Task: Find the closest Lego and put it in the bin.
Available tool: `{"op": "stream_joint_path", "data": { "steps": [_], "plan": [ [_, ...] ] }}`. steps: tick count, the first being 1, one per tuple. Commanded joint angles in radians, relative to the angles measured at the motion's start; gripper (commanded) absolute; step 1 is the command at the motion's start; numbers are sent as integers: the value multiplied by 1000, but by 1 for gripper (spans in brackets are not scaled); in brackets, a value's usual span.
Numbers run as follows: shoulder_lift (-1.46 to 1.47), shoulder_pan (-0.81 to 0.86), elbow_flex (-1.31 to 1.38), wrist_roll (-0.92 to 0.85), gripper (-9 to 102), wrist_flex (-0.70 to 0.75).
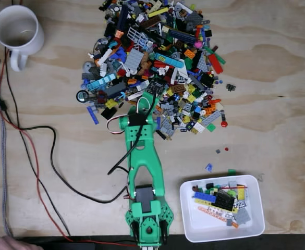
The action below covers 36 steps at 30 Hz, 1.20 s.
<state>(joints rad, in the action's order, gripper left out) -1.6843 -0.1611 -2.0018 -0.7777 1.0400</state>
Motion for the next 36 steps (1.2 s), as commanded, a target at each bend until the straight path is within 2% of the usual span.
{"op": "stream_joint_path", "data": {
  "steps": [1,13,36],
  "plan": [
    [51,-28,114,31,13,-51],
    [167,-5,153,31,11,-150],
    [216,11,160,-11,8,-216]
  ]
}}
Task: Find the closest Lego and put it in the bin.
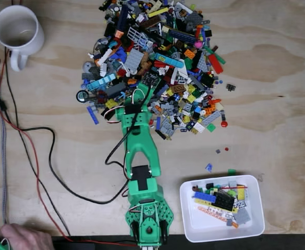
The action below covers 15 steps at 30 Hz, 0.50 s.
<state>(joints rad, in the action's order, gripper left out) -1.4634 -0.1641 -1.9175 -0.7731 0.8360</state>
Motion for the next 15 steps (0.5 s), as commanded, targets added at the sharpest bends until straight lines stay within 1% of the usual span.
{"op": "stream_joint_path", "data": {
  "steps": [1,12,15],
  "plan": [
    [-2,12,74,-18,8,-12],
    [9,0,60,-32,5,-18],
    [-9,-3,66,-26,4,-2]
  ]
}}
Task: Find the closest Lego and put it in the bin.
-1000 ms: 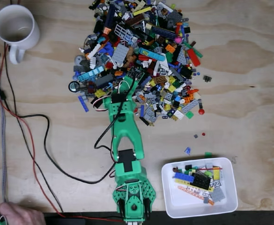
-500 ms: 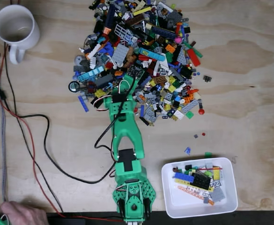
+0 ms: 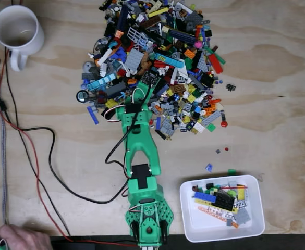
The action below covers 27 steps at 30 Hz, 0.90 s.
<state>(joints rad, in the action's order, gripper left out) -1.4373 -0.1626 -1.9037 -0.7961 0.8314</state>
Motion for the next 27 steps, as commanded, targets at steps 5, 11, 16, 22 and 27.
{"op": "stream_joint_path", "data": {
  "steps": [5,11,16,22,27],
  "plan": [
    [-120,-2,123,15,4,133],
    [-327,11,293,54,4,460],
    [-520,109,336,87,5,718],
    [-676,492,224,-54,6,796],
    [-756,793,132,-176,6,804]
  ]
}}
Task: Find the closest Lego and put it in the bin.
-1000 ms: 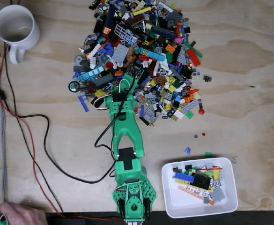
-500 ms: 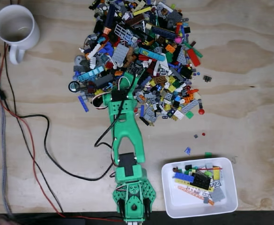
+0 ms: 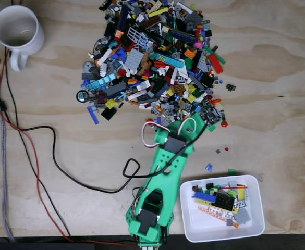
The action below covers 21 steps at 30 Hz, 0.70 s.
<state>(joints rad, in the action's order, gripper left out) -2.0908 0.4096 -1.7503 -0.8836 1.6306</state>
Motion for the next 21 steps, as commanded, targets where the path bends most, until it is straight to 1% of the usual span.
{"op": "stream_joint_path", "data": {
  "steps": [1,6,8,11,14,17,21],
  "plan": [
    [-115,285,-32,-118,5,8],
    [-158,591,-104,-261,6,-18],
    [-172,706,-143,-333,6,-51],
    [-183,833,-212,-423,5,-109],
    [-189,920,-284,-485,7,-169],
    [-187,976,-336,-512,14,-215],
    [-189,986,-356,-497,20,-255]
  ]
}}
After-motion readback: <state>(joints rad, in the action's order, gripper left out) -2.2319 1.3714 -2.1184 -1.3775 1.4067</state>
